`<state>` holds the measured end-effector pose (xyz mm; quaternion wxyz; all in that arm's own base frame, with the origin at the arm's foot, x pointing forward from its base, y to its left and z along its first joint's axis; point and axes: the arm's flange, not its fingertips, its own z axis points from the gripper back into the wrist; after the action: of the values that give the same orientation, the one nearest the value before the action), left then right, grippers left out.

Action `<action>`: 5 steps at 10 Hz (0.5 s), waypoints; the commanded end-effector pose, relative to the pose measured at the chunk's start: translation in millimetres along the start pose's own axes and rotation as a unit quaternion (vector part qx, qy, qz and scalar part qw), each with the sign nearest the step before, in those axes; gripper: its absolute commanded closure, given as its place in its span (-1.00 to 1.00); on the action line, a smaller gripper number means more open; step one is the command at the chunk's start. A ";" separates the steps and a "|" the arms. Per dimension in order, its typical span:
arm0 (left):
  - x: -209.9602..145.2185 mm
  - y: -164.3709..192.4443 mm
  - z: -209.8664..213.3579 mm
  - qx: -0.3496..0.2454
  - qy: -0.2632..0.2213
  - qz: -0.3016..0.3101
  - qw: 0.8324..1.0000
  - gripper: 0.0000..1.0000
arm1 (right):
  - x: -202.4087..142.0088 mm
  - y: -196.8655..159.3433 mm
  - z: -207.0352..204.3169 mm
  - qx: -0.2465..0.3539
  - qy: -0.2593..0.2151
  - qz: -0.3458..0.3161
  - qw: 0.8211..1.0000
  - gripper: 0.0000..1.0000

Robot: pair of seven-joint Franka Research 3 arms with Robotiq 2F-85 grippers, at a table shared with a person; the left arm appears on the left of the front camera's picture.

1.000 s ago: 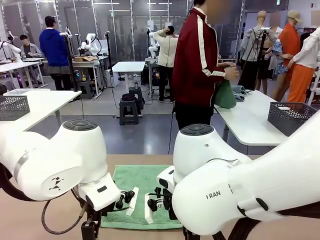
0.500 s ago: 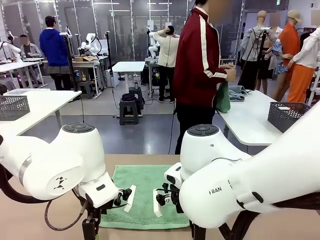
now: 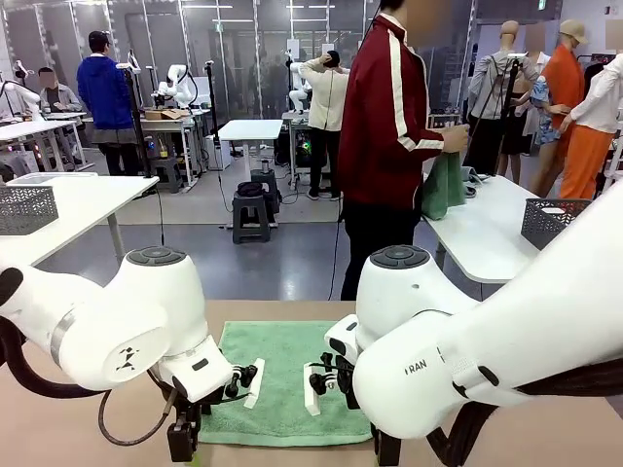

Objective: Fold the towels and place them in the basket.
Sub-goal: When a person lays out a Towel with hook on the table, fold it in half twice.

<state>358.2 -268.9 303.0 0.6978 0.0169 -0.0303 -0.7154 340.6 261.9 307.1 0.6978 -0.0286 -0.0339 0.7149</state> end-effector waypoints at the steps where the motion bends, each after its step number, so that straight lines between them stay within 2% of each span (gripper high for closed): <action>1: -1.6 8.2 -7.3 0.008 0.000 -0.013 1.000 -1.00 | 2.0 -7.9 -8.3 -0.008 0.002 0.005 1.000 -1.00; 2: -2.7 9.7 -9.4 0.005 0.001 -0.014 1.000 -1.00 | 1.2 -9.9 -10.0 -0.010 0.010 0.002 1.000 -1.00; 3: -4.1 11.8 -12.3 0.011 0.008 -0.016 1.000 -0.62 | 1.4 -9.7 -10.2 -0.009 0.013 0.000 1.000 -0.60; 4: -6.6 11.2 -12.3 0.018 0.007 -0.016 1.000 -0.61 | 1.4 -8.3 -10.7 -0.015 0.012 0.002 1.000 -0.60; 5: -8.2 11.6 -12.1 0.028 0.004 -0.011 1.000 -0.44 | 1.6 -7.0 -11.0 -0.022 0.011 0.004 1.000 -0.60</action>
<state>367.5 -262.3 295.6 0.6932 0.0286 -0.0275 -0.7197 347.3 260.8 301.2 0.6929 -0.0359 -0.0313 0.7195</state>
